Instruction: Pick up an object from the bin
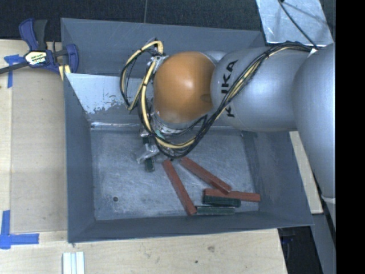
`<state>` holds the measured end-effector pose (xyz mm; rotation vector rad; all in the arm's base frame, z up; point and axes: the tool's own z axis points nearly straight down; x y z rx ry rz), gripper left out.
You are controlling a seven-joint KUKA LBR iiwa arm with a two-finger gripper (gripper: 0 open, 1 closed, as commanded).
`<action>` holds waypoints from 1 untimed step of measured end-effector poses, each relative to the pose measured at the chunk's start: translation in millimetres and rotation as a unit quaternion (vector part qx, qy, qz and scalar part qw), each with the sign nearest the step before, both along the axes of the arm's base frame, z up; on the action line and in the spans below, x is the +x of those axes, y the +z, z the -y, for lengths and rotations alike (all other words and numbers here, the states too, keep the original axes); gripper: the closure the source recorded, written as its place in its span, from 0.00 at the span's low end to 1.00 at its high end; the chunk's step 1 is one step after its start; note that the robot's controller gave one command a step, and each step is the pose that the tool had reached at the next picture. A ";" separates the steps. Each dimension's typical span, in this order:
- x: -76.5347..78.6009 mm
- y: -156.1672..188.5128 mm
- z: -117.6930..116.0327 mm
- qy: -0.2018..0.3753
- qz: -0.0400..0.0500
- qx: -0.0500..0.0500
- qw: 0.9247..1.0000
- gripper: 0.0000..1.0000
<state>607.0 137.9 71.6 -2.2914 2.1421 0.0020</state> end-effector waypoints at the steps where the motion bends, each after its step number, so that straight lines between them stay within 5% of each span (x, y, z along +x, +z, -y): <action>1: 6.2 163.3 -0.2 0.034 0.005 -0.001 0.999 1.00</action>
Offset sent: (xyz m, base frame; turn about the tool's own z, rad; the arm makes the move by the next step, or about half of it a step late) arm 0.0038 -0.0002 0.1576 -0.0706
